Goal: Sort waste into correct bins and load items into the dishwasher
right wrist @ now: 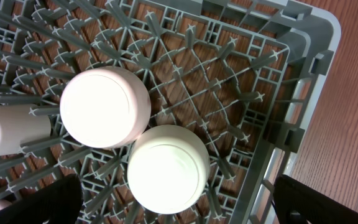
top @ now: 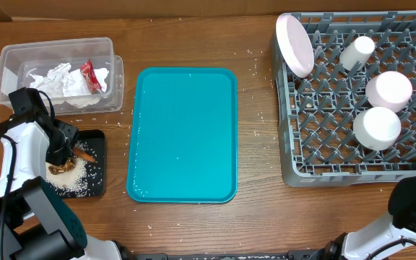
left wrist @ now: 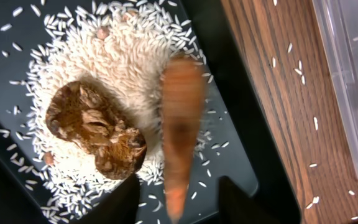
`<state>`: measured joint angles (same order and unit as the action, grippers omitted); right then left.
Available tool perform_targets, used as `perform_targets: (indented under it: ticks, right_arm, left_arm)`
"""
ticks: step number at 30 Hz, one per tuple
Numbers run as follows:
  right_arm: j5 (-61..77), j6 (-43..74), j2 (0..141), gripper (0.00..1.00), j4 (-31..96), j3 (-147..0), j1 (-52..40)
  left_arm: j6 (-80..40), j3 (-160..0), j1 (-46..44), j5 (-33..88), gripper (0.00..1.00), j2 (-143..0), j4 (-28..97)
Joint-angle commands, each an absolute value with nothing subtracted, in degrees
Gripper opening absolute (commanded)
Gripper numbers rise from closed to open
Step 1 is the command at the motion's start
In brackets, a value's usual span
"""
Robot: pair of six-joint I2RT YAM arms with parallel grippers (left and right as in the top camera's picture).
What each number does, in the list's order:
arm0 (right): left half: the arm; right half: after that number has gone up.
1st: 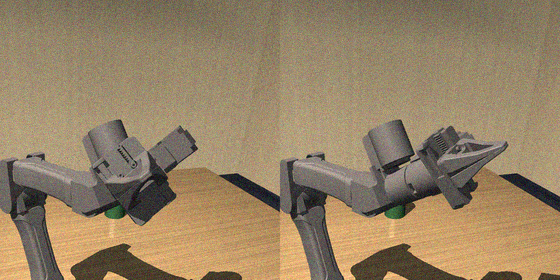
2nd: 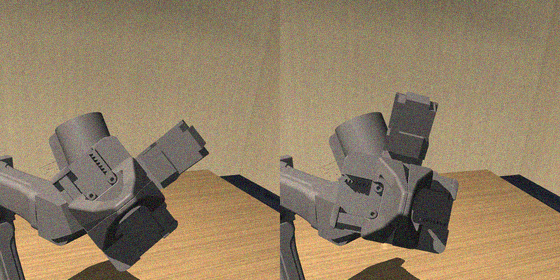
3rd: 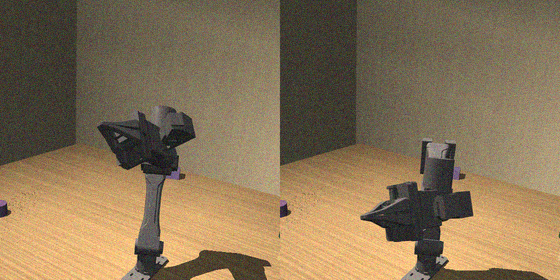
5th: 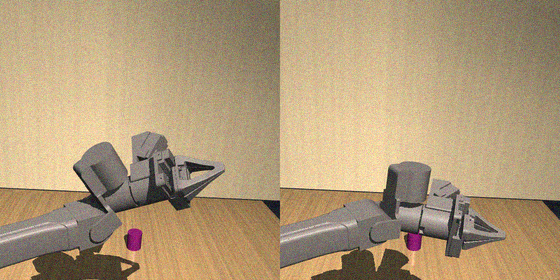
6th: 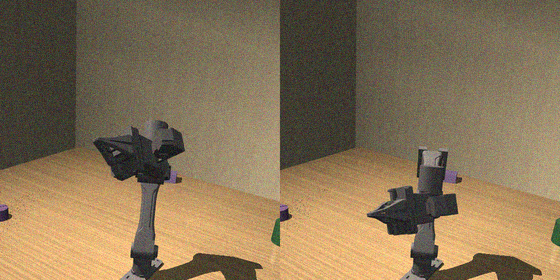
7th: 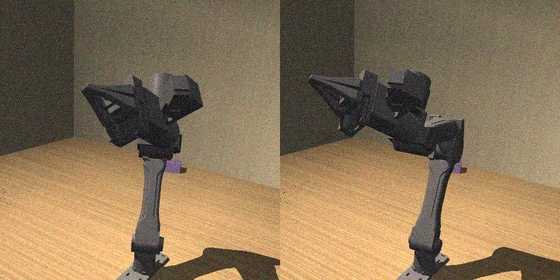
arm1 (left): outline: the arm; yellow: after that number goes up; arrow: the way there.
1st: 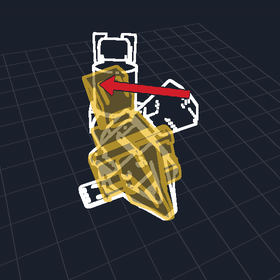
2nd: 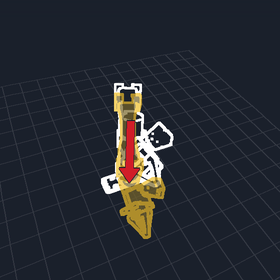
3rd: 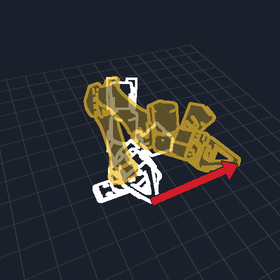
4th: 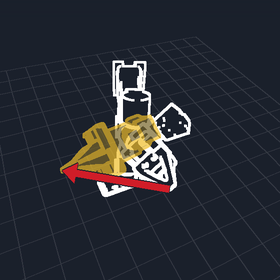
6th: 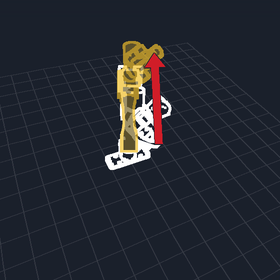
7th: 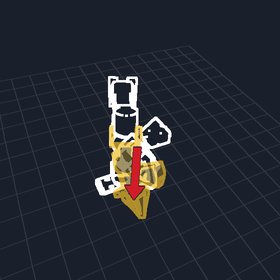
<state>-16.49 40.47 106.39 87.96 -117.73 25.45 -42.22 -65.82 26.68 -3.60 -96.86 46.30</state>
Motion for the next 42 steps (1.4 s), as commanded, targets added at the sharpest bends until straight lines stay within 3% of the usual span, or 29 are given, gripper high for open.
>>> perform_targets:
  ticks: [1,13,22,28,29,30,34,42]
  right_arm:
    - [-16.9,40.4,105.6,1.0,87.7,-117.9,25.5]
    - [-16.9,40.4,105.6,1.0,87.7,-117.9,25.5]
    - [-16.9,40.5,105.6,1.0,87.7,-117.9,25.5]
    - [-16.9,40.4,105.6,1.0,87.7,-117.9,25.5]
    - [-16.9,40.4,105.6,1.0,87.7,-117.9,25.5]
    - [-16.9,40.4,105.6,1.0,87.7,-117.9,25.5]
    - [-16.9,40.4,105.6,1.0,87.7,-117.9,25.5]
    - [-16.9,40.4,105.6,1.0,87.7,-117.9,25.5]
  left_arm:
    - [-42.9,-65.3,27.0,-3.4,0.49,-96.3,46.5]
    - [-36.1,-65.4,27.0,6.8,0.45,-89.1,52.9]
    - [-31.9,-62.7,27.0,9.5,0.49,-69.3,68.5]
    - [-32.6,-49.5,27.0,17.4,0.49,-52.9,68.6]
    - [-34.3,-47.2,27.0,17.5,0.58,-50.2,68.7]
    - [-36.5,-45.0,27.0,17.5,1.0,-47.6,69.2]
    - [-43.6,-39.3,27.0,17.4,1.0,-41.8,70.3]
    - [-44.1,-36.9,27.0,17.4,1.0,-41.2,70.3]
